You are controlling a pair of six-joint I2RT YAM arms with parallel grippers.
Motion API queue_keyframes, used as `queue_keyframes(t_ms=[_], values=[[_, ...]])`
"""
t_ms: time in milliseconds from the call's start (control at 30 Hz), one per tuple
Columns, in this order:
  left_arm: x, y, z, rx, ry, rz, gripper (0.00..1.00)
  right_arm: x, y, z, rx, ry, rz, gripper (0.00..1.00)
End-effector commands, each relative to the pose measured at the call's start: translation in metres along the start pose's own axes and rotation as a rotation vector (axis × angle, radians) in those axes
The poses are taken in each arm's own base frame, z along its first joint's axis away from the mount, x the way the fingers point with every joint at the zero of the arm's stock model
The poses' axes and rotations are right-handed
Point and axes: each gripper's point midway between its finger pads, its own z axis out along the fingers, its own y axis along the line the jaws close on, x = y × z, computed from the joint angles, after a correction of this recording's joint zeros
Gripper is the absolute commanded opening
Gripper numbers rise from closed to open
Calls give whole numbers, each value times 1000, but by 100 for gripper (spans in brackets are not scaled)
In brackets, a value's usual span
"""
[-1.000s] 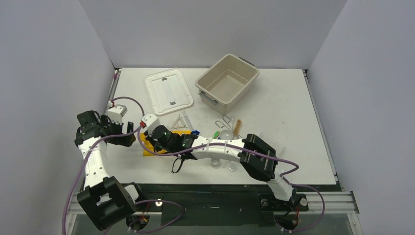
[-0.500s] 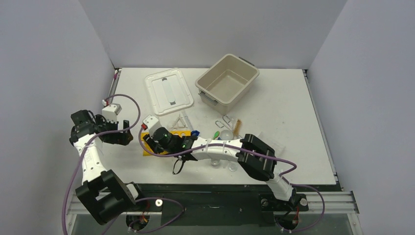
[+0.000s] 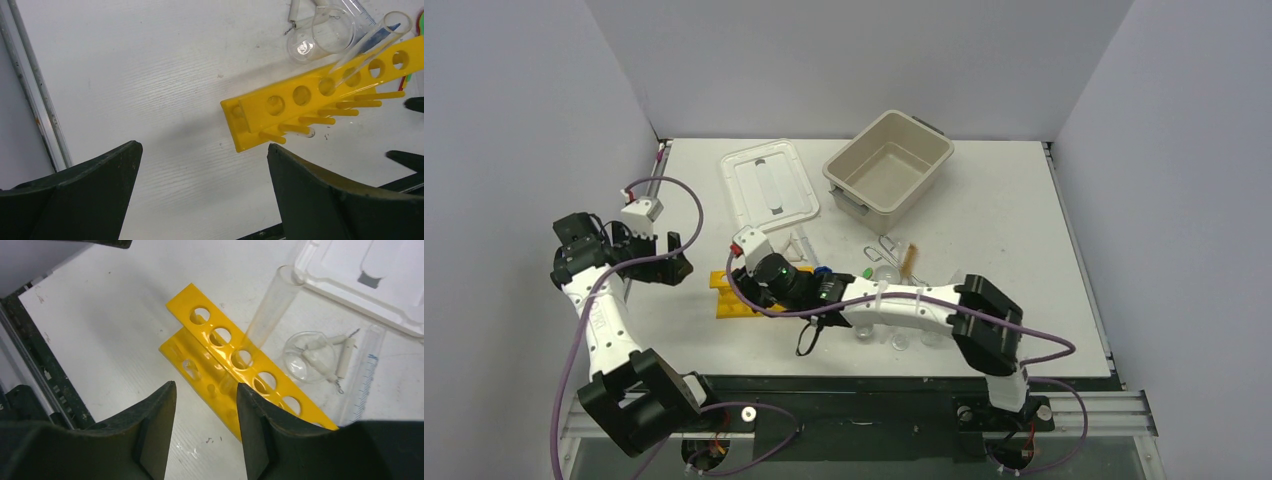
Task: Organize the chemistry lab equipment
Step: Insert the test tube into the slot of the test tube rack, then pick up the test tube at the center of the board.
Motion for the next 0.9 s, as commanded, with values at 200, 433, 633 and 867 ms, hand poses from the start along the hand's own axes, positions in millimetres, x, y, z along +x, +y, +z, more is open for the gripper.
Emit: queue_keyframes(t_ms=[200,433,633,867], values=[[-34,-25,-21,99,-92,36,97,-6,-109,-106,273,-23,243,40],[-41,-38,-16,157,-72,46,97,83,-195,-143,547,132,352,30],[-47,-49,-9,161,-60,76,97,134,-204,-143,597,243,368,17],[-51,-61,0,180,-32,89,97,162,-194,-131,552,299,393,18]])
